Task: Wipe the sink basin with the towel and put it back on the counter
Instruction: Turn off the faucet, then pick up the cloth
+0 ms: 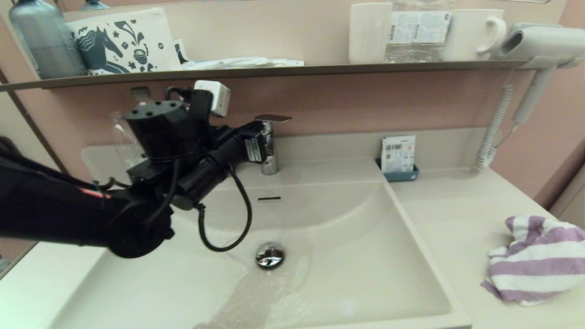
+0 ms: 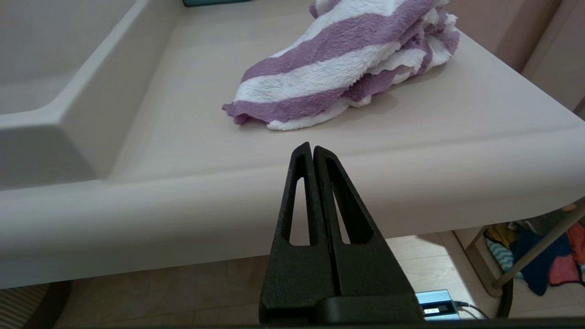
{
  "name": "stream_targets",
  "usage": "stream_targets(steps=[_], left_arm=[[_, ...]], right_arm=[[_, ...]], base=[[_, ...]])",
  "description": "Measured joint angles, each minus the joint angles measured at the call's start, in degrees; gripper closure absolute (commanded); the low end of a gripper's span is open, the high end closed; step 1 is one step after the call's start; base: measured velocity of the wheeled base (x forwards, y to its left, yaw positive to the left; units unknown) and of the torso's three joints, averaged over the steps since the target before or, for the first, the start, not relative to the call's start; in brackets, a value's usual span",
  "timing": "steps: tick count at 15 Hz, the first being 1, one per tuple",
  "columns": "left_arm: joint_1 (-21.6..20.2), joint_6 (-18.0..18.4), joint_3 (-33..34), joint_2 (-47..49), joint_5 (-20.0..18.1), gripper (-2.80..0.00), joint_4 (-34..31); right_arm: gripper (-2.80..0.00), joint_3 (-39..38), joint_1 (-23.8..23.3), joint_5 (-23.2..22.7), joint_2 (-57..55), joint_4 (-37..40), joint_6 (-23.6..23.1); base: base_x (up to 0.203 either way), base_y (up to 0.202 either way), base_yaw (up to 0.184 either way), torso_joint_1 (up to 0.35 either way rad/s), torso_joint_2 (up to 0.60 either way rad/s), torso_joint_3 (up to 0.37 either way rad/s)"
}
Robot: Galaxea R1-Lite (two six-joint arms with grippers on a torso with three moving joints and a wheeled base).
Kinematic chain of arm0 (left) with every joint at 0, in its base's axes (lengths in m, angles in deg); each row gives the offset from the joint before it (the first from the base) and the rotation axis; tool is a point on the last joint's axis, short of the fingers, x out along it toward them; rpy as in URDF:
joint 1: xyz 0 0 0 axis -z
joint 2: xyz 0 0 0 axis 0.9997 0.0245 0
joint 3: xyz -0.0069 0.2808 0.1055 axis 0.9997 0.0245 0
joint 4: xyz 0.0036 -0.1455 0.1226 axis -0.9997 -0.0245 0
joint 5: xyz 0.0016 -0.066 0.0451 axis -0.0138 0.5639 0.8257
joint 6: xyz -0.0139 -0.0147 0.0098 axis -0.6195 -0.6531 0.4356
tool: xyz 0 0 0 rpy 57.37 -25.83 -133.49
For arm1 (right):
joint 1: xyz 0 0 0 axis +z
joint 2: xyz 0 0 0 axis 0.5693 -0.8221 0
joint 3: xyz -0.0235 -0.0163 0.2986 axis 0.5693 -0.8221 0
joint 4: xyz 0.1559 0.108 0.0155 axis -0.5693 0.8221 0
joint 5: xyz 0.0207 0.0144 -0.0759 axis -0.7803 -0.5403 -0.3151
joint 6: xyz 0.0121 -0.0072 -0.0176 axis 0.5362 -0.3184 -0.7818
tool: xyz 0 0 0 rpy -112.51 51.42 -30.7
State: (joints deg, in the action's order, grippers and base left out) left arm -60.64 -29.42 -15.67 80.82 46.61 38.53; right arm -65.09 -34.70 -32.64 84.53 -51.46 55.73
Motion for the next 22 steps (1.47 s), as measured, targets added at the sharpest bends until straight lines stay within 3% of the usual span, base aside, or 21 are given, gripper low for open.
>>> stream_targets(steps=[9, 16, 19, 22], left_arm=[[-3.0, -0.4, 32.3, -33.8, 1.0, 0.00, 1.2], [-20.4, -0.4, 45.9, -56.8, 2.5, 0.00, -0.5], [-25.0, -0.6, 48.5, -69.3, 2.2, 0.00, -8.9], [-26.9, -0.8, 49.1, -83.8, -0.1, 0.00, -24.6]], right_arm=[[0.00, 0.0, 0.0, 0.0, 0.0, 0.0, 0.0], [0.00, 0.0, 0.0, 0.0, 0.0, 0.0, 0.0], [0.00, 0.0, 0.0, 0.0, 0.0, 0.0, 0.0], [0.00, 0.0, 0.0, 0.0, 0.0, 0.0, 0.0]], base=[[0.000, 0.000, 0.000, 0.000, 0.00, 0.000], [0.000, 0.000, 0.000, 0.000, 0.00, 0.000], [0.000, 0.000, 0.000, 0.000, 0.00, 0.000], [0.000, 0.000, 0.000, 0.000, 0.00, 0.000]])
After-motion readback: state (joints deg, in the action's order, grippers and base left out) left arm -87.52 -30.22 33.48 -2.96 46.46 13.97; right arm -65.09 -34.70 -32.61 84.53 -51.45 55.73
